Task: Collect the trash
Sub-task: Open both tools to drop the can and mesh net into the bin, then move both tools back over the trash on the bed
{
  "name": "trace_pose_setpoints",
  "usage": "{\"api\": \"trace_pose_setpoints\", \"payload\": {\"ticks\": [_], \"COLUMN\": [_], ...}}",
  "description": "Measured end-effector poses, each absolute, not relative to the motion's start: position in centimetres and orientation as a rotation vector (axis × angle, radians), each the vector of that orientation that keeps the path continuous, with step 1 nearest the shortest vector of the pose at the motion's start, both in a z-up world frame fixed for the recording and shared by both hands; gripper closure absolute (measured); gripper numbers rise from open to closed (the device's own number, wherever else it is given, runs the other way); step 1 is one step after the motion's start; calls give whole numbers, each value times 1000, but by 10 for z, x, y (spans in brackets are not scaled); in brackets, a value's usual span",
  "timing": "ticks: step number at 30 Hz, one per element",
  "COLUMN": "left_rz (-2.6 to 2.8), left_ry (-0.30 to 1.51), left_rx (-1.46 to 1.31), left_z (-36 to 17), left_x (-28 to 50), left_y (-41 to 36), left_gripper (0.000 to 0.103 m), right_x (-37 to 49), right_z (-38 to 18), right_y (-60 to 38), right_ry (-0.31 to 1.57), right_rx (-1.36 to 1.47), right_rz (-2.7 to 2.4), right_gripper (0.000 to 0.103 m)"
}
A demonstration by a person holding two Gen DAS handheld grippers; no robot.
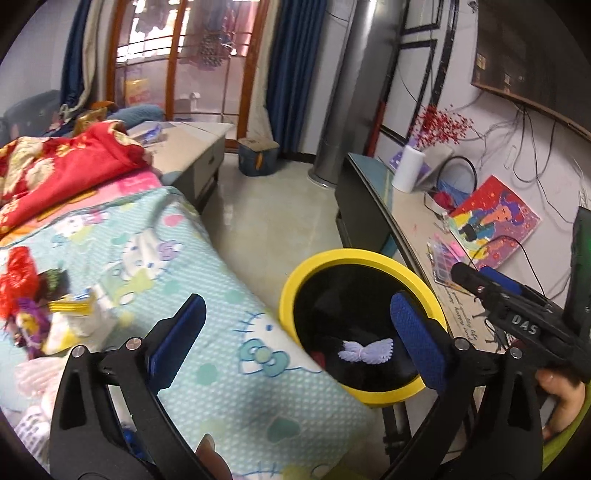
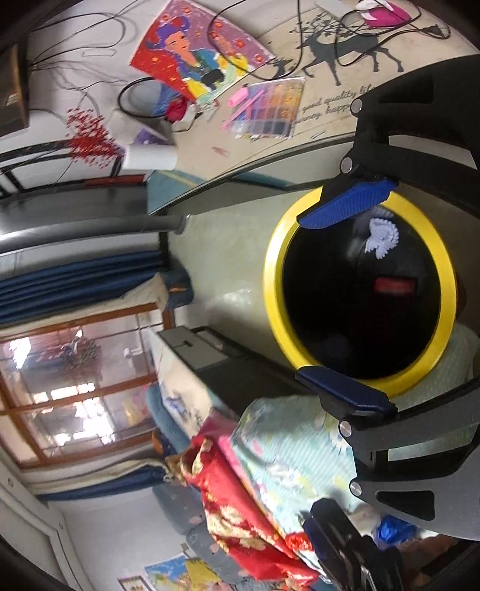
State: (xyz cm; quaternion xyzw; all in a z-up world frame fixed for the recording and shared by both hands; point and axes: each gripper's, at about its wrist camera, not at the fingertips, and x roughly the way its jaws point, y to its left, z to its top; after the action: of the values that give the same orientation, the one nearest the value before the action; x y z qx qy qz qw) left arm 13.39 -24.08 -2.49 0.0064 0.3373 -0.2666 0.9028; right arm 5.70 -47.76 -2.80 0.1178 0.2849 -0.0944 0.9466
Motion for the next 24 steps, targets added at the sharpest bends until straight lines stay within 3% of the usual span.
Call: {"api": "trace_pose_setpoints", "payload": {"ticks": [24], "left_rz": [-328], "left_ry": [522], "left_rx": [-103], "left_z": [22], "left_x": [100], "left_y": [-106], "left_gripper": [11], "right_x": [41], "right_z": [8], "right_y": [-336], "right_ry": [491], "right_rx": [65], "right_rz": [173], "right_gripper": [24]}}
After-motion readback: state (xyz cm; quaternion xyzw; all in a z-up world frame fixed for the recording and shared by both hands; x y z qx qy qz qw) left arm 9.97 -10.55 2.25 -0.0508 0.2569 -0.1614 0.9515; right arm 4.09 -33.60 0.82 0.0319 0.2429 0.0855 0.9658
